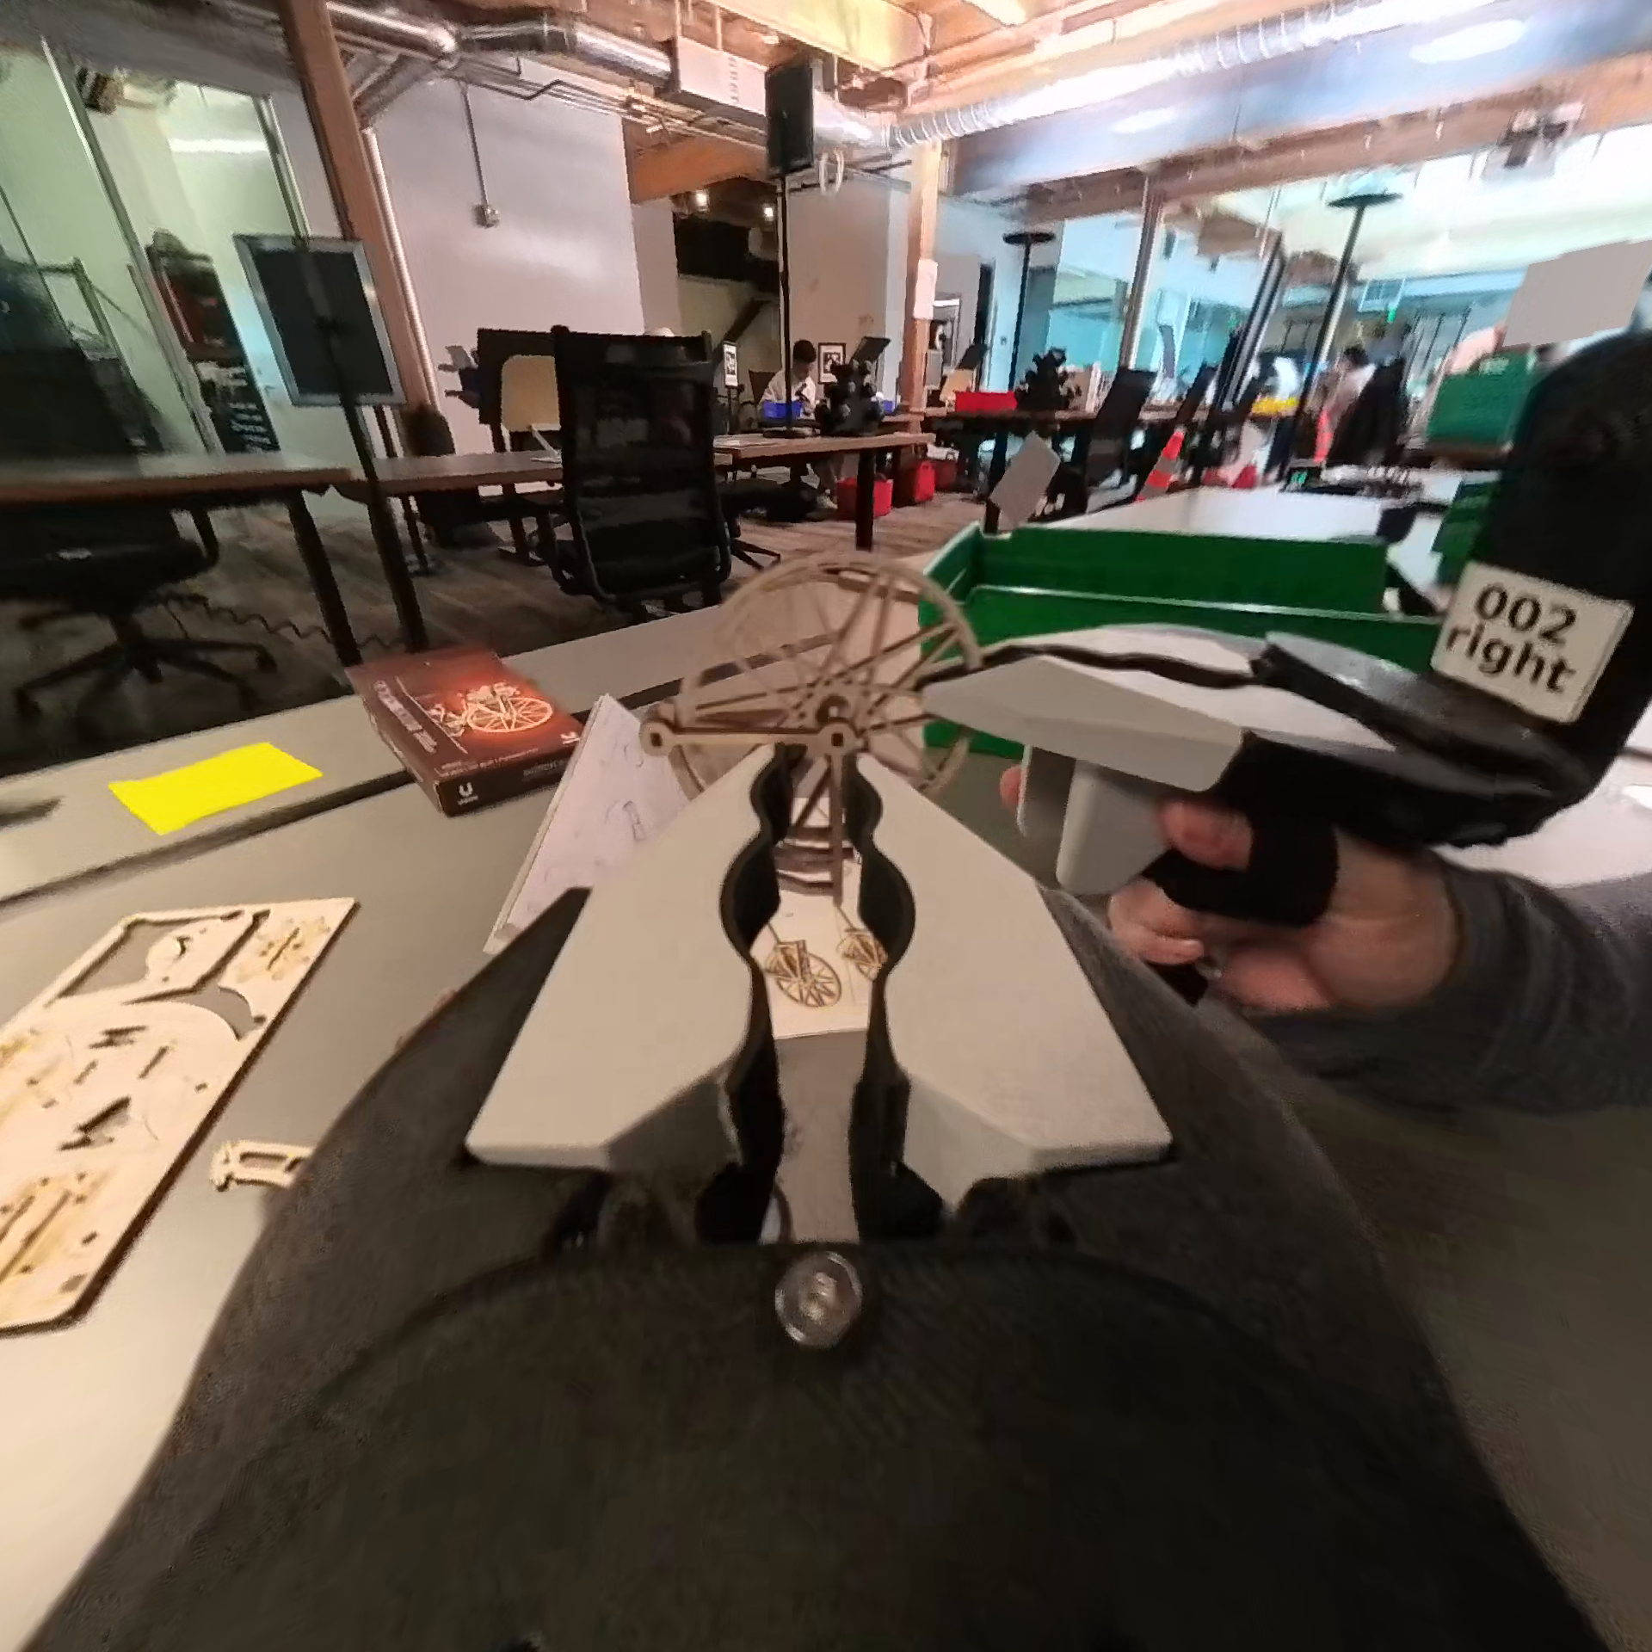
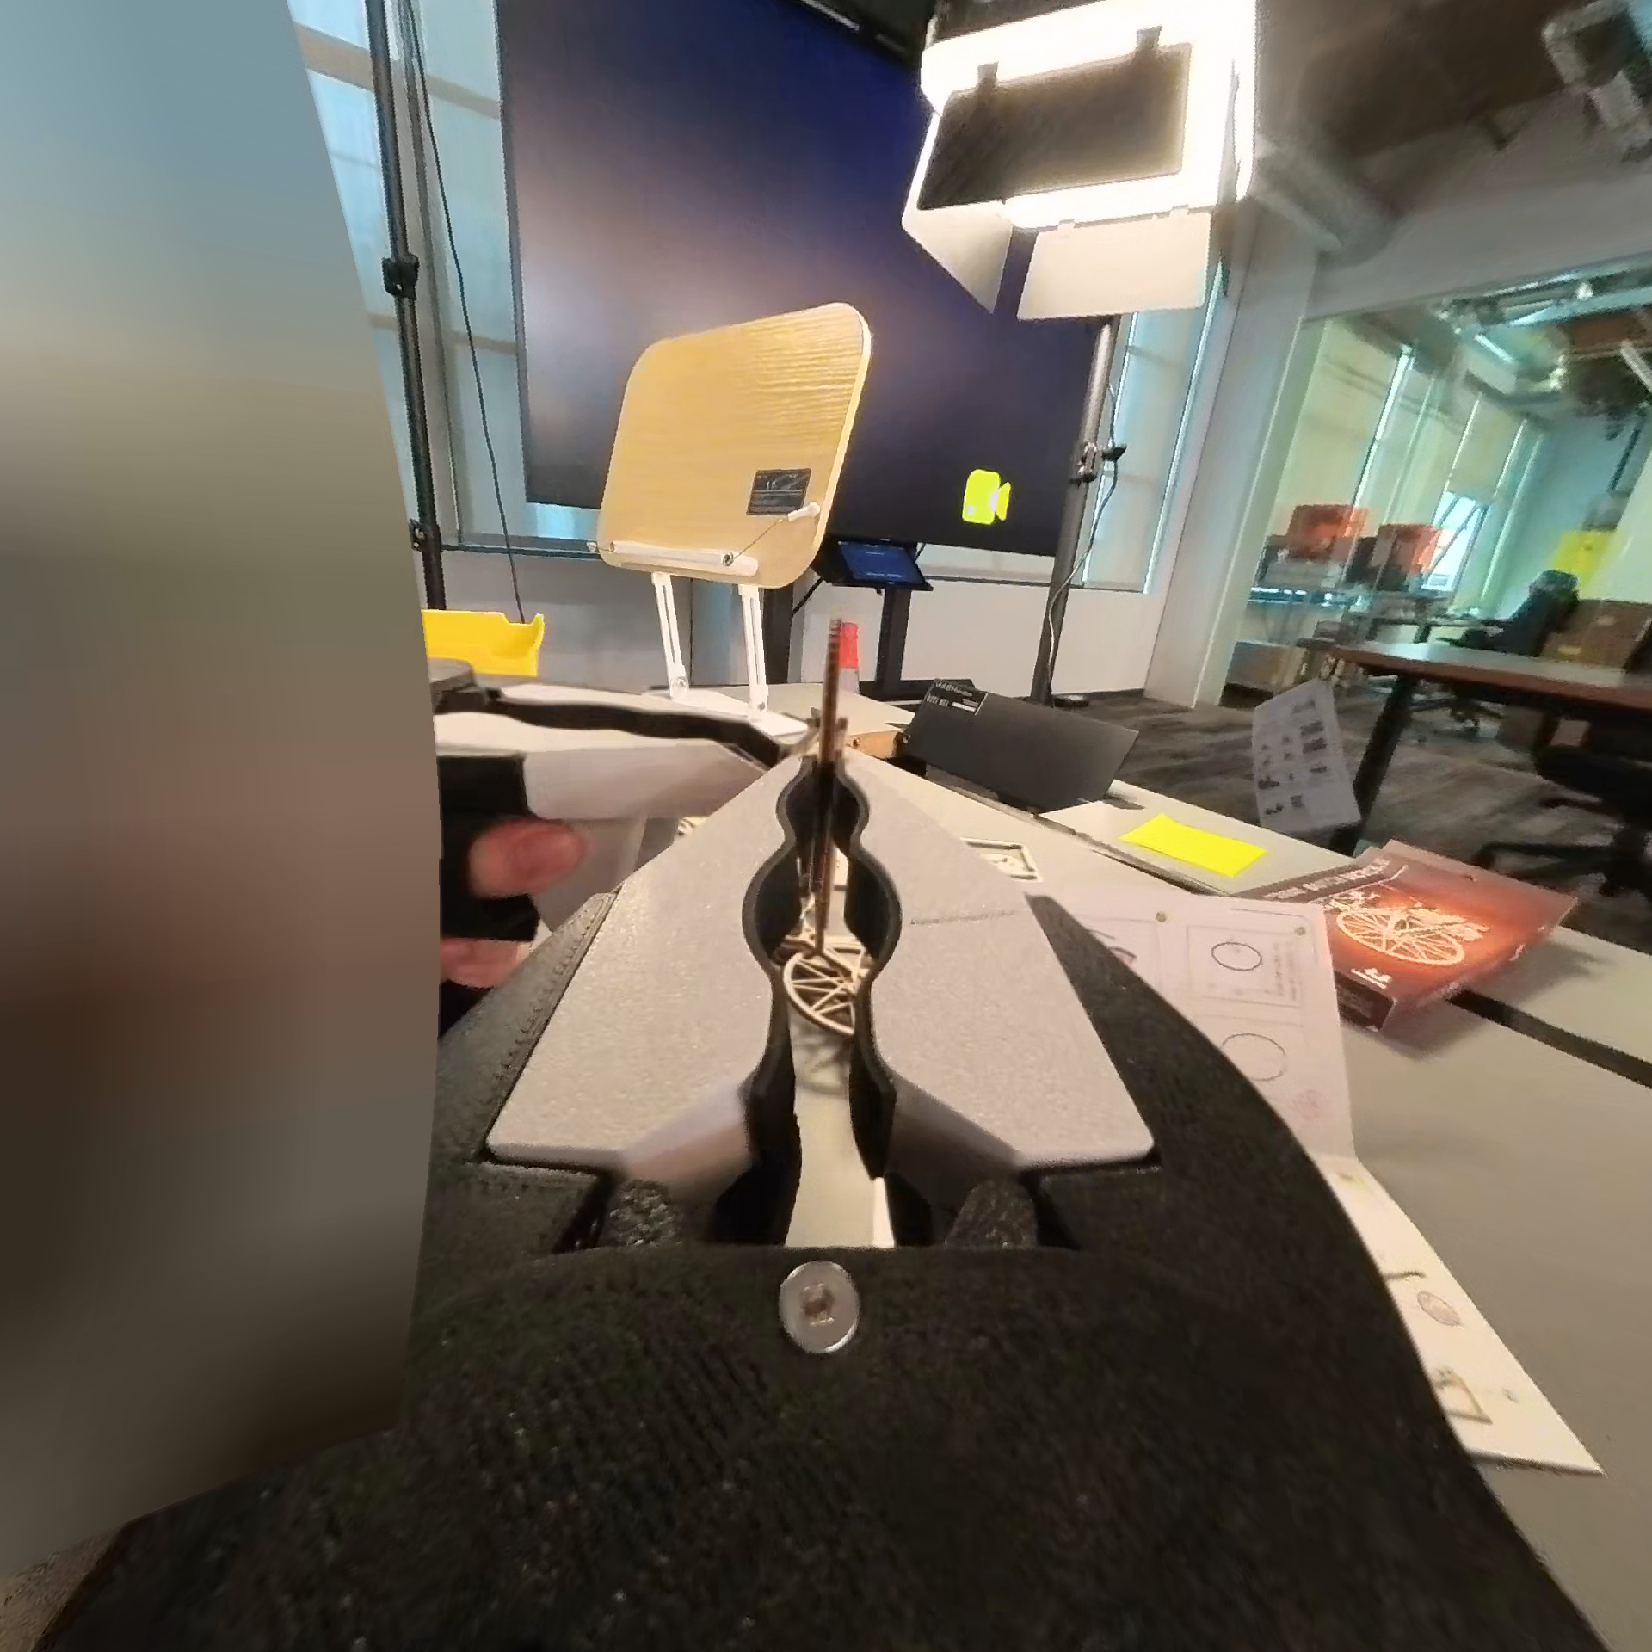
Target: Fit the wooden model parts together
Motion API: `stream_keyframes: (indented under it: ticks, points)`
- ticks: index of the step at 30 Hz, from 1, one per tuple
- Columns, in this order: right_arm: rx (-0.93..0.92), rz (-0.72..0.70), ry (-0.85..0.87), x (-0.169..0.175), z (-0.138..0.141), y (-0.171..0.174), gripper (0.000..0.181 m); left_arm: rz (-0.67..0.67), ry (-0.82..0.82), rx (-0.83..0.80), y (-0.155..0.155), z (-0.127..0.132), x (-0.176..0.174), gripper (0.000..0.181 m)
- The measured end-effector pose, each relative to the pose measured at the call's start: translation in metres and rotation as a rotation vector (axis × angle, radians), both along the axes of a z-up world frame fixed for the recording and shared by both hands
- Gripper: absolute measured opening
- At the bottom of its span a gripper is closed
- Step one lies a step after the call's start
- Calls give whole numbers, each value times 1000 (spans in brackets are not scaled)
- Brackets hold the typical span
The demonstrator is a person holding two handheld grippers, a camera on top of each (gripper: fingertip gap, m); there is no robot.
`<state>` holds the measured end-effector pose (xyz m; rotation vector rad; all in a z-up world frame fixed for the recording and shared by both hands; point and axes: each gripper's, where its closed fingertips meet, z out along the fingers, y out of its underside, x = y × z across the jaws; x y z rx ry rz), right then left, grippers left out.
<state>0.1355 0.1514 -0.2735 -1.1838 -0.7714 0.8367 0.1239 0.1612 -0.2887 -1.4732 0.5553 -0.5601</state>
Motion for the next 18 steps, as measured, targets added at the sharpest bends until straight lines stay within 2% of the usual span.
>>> stream_keyframes:
  ticks: [1, 12, 18]
  points:
    - [-3, 1, 3, 1, 0, 0, 0, 19, 23, 14, 0, 0, 1, 10]
    - [-7, -1, 8, 0, 0, 0, 0, 6, 14, 41, -3, 5, -1, 9]
    - [26, 0, -19, -3, -4, 0, 0, 53, 16, -19, 3, -2, 1, 10]
